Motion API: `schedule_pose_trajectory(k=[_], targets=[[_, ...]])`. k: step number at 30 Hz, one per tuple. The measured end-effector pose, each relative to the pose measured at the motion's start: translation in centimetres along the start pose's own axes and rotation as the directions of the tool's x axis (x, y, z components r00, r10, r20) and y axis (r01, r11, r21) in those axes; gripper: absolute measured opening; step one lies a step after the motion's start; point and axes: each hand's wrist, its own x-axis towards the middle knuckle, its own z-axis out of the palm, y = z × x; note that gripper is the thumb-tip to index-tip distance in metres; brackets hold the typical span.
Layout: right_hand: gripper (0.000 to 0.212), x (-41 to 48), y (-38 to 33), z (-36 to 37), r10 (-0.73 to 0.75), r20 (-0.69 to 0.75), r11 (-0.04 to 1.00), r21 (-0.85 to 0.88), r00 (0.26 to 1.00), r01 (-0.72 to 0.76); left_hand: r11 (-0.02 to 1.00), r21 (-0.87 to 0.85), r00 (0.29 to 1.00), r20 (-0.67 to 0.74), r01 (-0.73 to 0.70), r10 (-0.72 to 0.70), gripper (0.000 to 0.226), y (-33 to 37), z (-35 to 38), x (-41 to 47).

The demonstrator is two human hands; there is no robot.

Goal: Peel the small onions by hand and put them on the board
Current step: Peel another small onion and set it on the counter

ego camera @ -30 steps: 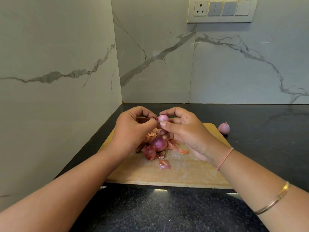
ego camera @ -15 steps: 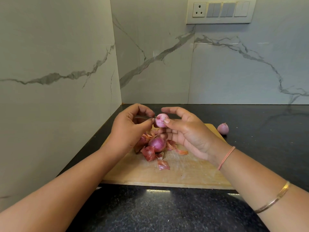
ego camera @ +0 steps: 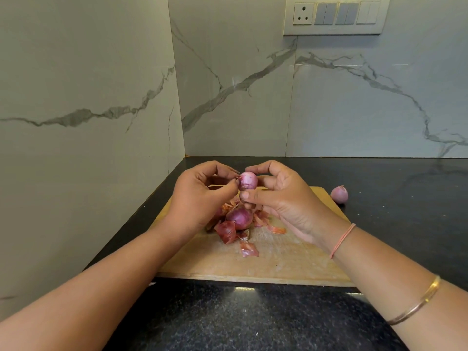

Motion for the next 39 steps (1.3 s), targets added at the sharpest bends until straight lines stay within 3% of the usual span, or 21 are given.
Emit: schedule_pose_trajectory(k=[8,14,21,27,31,36,39], targets=[[0.025,0.14,0.27,-0.01,-0.028,-0.001,0.995,-0.091,1.000,0.028,0.998,0.065,0.999,-0.032,0.008,-0.006,0.016,-0.07,0.09,-0.12],[0.011,0.02,-0.08,0.24,0.047,0.071,0.998,0.047,0.996,-0.051,0.997,0.072,0.999,-0.026,0.022,-0.020,0.014,0.06,-0.04,-0.15],[0.024,0.12,-0.57,0.07,0.170,0.086,0.983,0.061,0.982,-0.176,0.998,0.033,0.999,-0.011,0.046,-0.046,0.015,0.37,0.25,-0.16],[0.023,0.26,-0.64,-0.21,0.275,0.087,0.948,0.144,0.958,-0.285,0.985,-0.072,0.984,-0.075,0.154,-0.159,0.019,0.06,-0.10,0.26],[0.020,0.24,-0.55,-0.18,0.240,0.076,0.960,0.126,0.968,-0.249,0.980,-0.103,0.983,-0.062,0.168,-0.175,0.013,-0.06,-0.37,0.39],[0.015,0.25,-0.31,-0.31,0.125,0.077,0.987,0.090,0.989,-0.132,0.977,-0.166,0.989,0.086,0.131,-0.118,0.018,0.62,-0.02,-0.28],[0.010,0.30,-0.11,-0.43,0.089,0.083,0.991,0.092,0.993,-0.097,0.982,-0.139,0.990,0.072,0.131,-0.122,0.013,0.64,-0.10,-0.32]])
